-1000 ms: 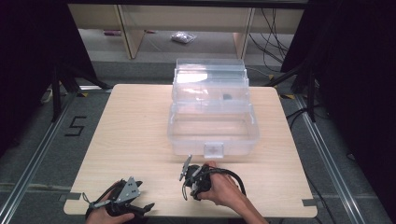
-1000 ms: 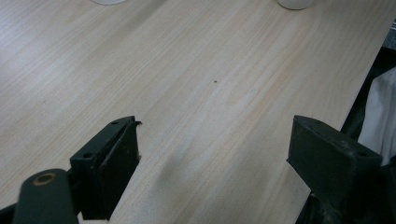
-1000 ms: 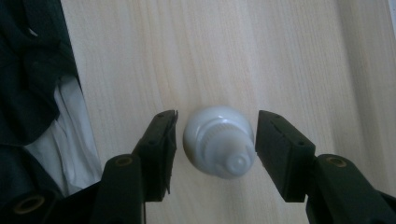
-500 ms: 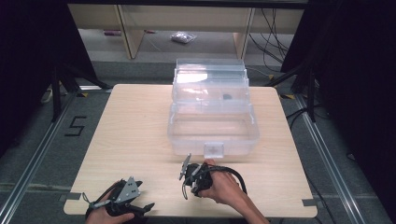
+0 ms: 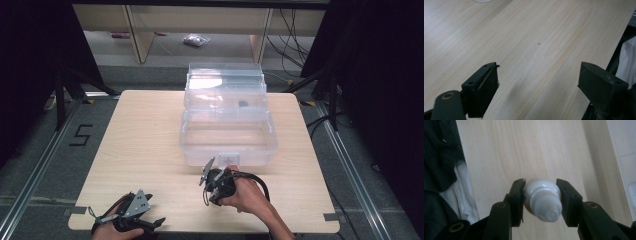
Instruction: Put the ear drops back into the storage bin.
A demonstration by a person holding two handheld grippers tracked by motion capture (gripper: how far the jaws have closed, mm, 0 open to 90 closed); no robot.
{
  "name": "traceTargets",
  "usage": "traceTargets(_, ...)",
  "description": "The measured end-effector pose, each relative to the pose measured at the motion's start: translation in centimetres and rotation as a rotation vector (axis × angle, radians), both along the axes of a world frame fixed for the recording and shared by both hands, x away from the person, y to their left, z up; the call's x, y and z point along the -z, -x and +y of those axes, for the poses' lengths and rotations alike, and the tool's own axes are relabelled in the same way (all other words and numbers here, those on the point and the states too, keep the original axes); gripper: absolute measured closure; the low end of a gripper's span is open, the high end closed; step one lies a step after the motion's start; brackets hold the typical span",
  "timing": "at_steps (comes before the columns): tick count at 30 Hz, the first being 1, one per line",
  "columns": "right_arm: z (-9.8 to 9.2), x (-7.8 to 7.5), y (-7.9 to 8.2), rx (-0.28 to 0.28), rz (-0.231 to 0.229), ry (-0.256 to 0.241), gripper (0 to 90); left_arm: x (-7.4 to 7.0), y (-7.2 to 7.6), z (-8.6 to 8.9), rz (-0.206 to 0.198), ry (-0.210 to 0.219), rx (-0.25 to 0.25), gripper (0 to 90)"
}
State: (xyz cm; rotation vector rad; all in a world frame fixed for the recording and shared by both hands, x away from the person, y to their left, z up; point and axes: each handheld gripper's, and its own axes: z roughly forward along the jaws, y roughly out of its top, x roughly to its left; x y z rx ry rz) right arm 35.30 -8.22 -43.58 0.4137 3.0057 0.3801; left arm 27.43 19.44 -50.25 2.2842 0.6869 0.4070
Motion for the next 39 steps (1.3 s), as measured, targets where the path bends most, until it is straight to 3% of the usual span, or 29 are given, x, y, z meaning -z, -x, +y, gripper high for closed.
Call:
traceTargets(3,-0.4,-0.2,0.0,0.048,0.007,0.003,60.1,0.0,-0.1,0.0,-0.007,-0.011,0.01,15.9)
traceTargets(4,-0.6,-0.2,-0.3,0.025,0.002,0.0,60.1,0.0,-0.1,0.0,-0.011,-0.012,0.016,15.9)
traceTargets(5,-0.8,-0.3,-0.2,0.048,0.008,-0.005,60.1,0.0,-0.1,0.0,-0.014,-0.018,0.015,15.9)
traceTargets(7,-1.4,-0.4,-0.7,0.006,-0.007,-0.024,60.1,-0.1,-0.1,0.0,-0.011,-0.015,0.014,15.9)
traceTargets(13,-2.1,-0.7,-1.0,0.045,0.007,-0.038,60.2,0.0,-0.1,0.0,-0.01,-0.013,0.006,15.9)
traceTargets(20,-2.9,-1.2,-1.4,0.044,0.014,-0.047,60.2,0.1,0.0,0.0,-0.004,-0.002,-0.002,15.9)
traceTargets(21,-3.0,-1.4,-1.4,0.068,0.015,-0.034,60.2,0.0,0.0,0.0,0.004,-0.009,0.001,15.9)
traceTargets(22,-3.2,-1.7,-1.6,0.067,0.017,-0.032,60.2,0.0,0.0,0.0,-0.012,-0.01,0.012,15.9)
traceTargets(26,-3.9,-2.4,-2.0,0.069,0.019,-0.019,60.2,0.1,0.0,0.0,-0.005,-0.002,-0.003,15.9)
traceTargets(27,-4.1,-2.8,-2.0,0.105,0.027,-0.002,60.2,0.1,0.0,0.0,-0.004,-0.001,-0.002,15.9)
traceTargets(30,-4.7,-3.3,-2.2,0.125,0.028,0.003,60.2,0.1,0.0,-0.1,-0.004,0.0,-0.002,15.9)
traceTargets(32,-4.9,-3.4,-2.4,0.112,0.025,0.001,60.2,0.0,0.0,0.0,-0.012,-0.007,0.009,15.9)
traceTargets(38,-6.3,-4.6,-2.8,0.142,0.028,0.004,60.2,0.1,0.0,0.0,-0.002,-0.001,-0.002,15.9)
traceTargets(39,-6.5,-4.7,-3.0,0.123,0.028,-0.003,60.2,0.1,0.0,-0.1,-0.002,0.0,-0.004,15.9)
